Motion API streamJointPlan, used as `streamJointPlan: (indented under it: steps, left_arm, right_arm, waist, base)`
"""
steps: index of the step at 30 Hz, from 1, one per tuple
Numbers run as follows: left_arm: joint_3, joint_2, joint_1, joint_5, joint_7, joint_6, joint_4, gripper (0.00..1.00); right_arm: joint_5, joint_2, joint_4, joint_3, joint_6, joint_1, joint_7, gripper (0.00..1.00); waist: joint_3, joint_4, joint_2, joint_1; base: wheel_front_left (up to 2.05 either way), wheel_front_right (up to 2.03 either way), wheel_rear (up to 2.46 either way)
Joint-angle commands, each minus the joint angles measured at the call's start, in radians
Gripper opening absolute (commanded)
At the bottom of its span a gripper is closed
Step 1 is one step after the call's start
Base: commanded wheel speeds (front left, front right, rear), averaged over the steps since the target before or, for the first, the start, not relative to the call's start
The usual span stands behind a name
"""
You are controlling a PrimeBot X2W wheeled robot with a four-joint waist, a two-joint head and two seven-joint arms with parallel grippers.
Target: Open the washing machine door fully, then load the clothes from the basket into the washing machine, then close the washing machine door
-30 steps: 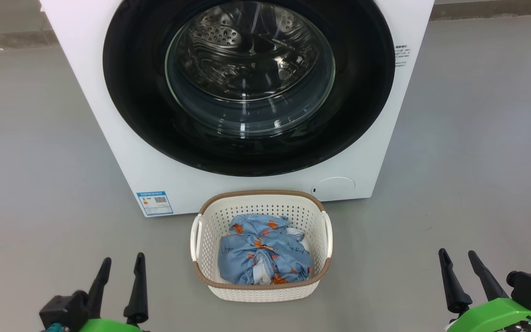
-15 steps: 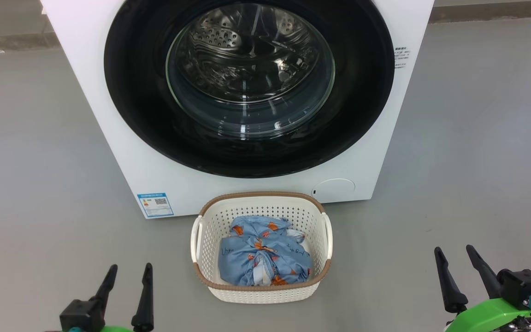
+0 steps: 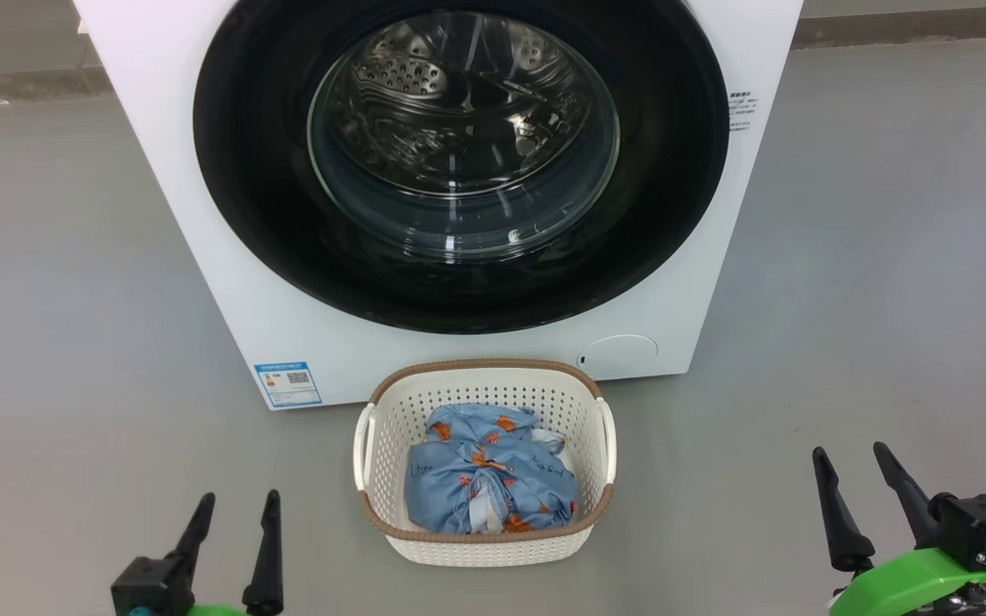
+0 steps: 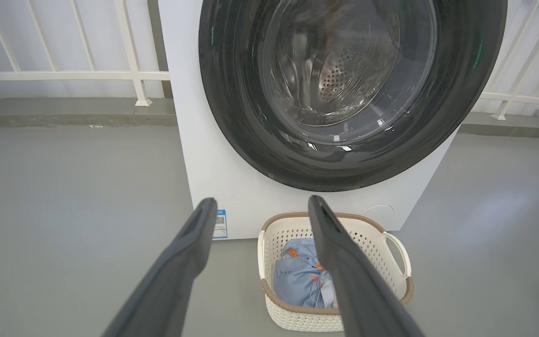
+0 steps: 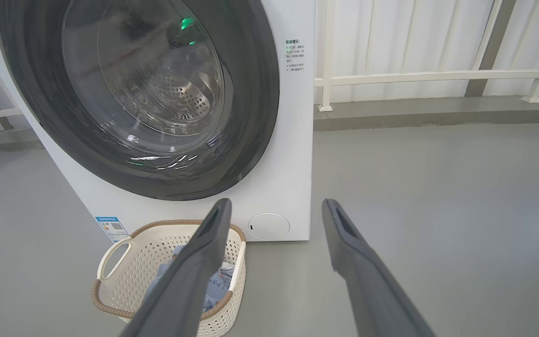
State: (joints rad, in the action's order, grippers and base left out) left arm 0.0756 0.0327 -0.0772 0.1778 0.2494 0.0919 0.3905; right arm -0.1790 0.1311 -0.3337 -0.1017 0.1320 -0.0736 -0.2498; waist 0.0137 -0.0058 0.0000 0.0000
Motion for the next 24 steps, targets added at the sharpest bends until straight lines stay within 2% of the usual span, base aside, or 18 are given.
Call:
streamJointPlan:
  steps: [1, 24]
  left_arm:
    - [-0.032, 0.018, -0.05, 0.006, 0.012, -0.006, -0.013, 1.0]
    - [-0.031, 0.018, -0.051, 0.029, 0.012, -0.017, -0.003, 1.0]
  right_arm:
    - [-0.011, 0.009, 0.029, 0.021, -0.001, -0.033, -0.012, 1.0]
    - [-0.013, 0.004, 0.047, 0.035, -0.001, -0.031, -0.012, 1.0]
  waist:
    - [0.0, -0.001, 0.0, 0.0]
    - [-0.003, 0.002, 0.0, 0.0]
  base:
    - [0.0, 0.0, 0.0]
    - [0.0, 0.0, 0.0]
